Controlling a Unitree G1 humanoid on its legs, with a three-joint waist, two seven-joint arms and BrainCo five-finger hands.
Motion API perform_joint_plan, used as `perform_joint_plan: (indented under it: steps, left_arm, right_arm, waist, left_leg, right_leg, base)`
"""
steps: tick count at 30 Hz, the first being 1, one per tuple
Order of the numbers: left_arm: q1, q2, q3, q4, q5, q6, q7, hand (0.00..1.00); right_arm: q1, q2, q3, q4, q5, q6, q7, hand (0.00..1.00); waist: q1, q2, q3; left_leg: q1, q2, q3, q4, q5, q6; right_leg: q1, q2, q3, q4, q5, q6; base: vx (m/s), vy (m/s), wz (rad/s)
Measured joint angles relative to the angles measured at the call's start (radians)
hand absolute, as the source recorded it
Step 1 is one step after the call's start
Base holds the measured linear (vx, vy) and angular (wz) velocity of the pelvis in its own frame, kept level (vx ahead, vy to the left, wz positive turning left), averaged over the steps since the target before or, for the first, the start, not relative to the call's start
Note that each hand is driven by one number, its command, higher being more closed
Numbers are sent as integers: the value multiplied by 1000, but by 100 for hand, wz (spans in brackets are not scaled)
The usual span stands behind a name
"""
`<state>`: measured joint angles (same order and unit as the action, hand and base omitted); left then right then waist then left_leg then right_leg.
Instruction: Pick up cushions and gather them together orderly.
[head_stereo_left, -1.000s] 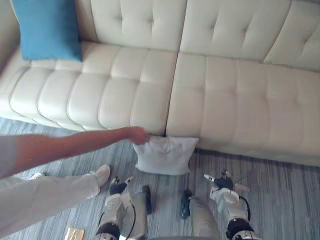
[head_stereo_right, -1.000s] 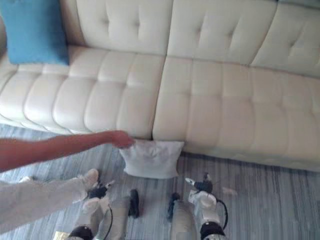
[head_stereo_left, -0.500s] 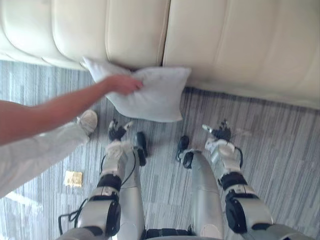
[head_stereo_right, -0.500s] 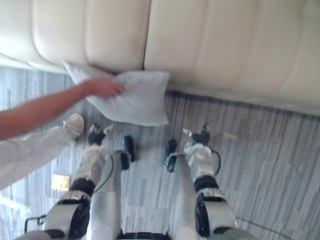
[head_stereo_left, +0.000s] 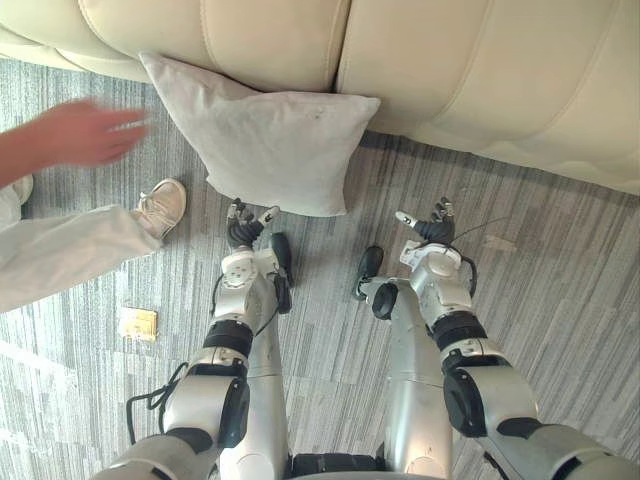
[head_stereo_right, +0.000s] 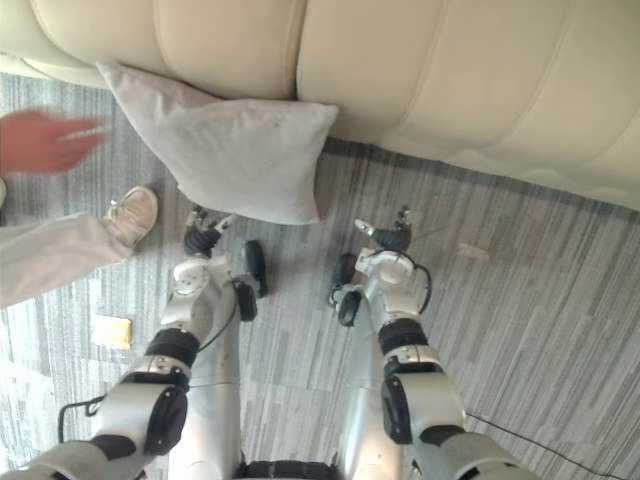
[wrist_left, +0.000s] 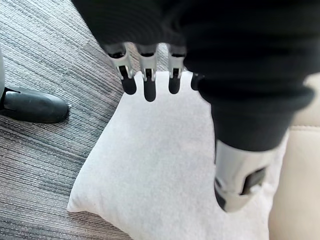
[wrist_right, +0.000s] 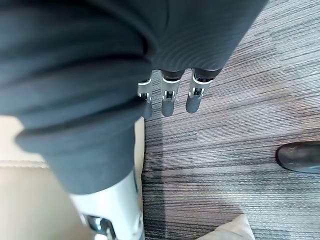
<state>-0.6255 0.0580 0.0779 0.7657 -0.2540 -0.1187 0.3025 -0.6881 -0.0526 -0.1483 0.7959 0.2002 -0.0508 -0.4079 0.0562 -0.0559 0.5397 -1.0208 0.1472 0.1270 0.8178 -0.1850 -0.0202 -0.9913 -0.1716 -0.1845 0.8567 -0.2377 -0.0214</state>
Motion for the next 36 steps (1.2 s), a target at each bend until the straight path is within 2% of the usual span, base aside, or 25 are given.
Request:
perform_joint_plan:
  steps: [4, 11, 12, 14, 16, 17, 19, 22, 25, 29, 36]
  left_arm:
    - [77, -33, -28, -22, 18, -1, -3, 0]
    - [235, -32, -37, -46, 39, -1, -19, 0]
    - [297, -34, -38, -46, 45, 0, -26, 0]
    - [344, -33, -38, -45, 56, 0, -32, 0]
    - [439, -34, -37, -26, 58, 0, -52, 0]
    - [455, -34, -33, -18, 58, 0, -55, 0]
    - [536, -42, -25, 24, 63, 1, -73, 0]
    - [602, -42, -16, 94, 90, 11, -95, 0]
    - [629, -47, -5, 152, 122, 24, -112, 0]
    - [649, -65, 36, 212, 171, 39, -114, 0]
    - [649, -61, 60, 248, 207, 38, -133, 0]
  right_arm:
    - [122, 18, 40, -29, -6, -2, 15, 0]
    - [329, 24, 72, -86, -7, -18, 43, 0]
    - [405, 30, 78, -92, -8, -17, 53, 0]
    - [460, 42, 78, -109, -19, -17, 59, 0]
    - [564, 57, 78, -114, -47, -17, 79, 0]
    - [581, 57, 77, -114, -48, -17, 82, 0]
    - [677, 54, 73, -111, -85, -16, 94, 0]
    - [731, 56, 48, -84, -116, -9, 113, 0]
    - [747, 53, 29, -22, -137, -1, 126, 0]
    - [761, 54, -3, 56, -185, 13, 141, 0]
    - [769, 54, -22, 146, -202, 13, 164, 0]
  waist:
    - [3, -1, -3]
    - [2, -2, -12]
    - [3, -3, -59]
    - [3, -4, -86]
    - [4, -3, -157]
    - [4, -3, -174]
    - [3, -2, -272]
    - [3, 5, -341]
    - [2, 18, -376]
    - [1, 49, -421]
    - [-2, 43, -440]
  left_leg:
    - [190, -9, 15, -93, 6, -1]
    - [455, -36, 31, -246, 31, -11]
    - [498, -39, 31, -285, 39, -17]
    - [546, -42, 31, -317, 45, -21]
    - [659, -45, 32, -404, 59, -32]
    - [672, -46, 31, -419, 64, -35]
    - [755, -50, 29, -516, 85, -47]
    - [845, -51, 35, -614, 116, -57]
    - [906, -50, 47, -665, 125, -62]
    - [1002, -49, 52, -734, 131, -64]
    - [1071, -66, 24, -771, 142, -59]
  right_leg:
    - [186, 4, -5, -93, 9, 9]
    - [437, 5, -11, -219, 20, 18]
    - [480, 7, -19, -250, 20, 19]
    - [524, 10, -22, -276, 21, 21]
    - [631, 20, -34, -348, 23, 24]
    - [645, 20, -38, -361, 24, 25]
    - [719, 32, -53, -438, 32, 29]
    - [795, 47, -58, -514, 49, 32]
    - [852, 59, -57, -562, 59, 36]
    - [967, 82, -58, -675, 96, 50]
    - [1063, 83, -78, -750, 118, 61]
  base:
    - [12, -5, 2]
    - [56, -24, 4]
    - [108, -37, 7]
    - [114, -39, 4]
    - [138, -51, 4]
    - [166, -56, 11]
    - [177, -55, 7]
    - [137, -31, -3]
    - [139, -4, -7]
    - [114, 14, -5]
    - [27, 18, 11]
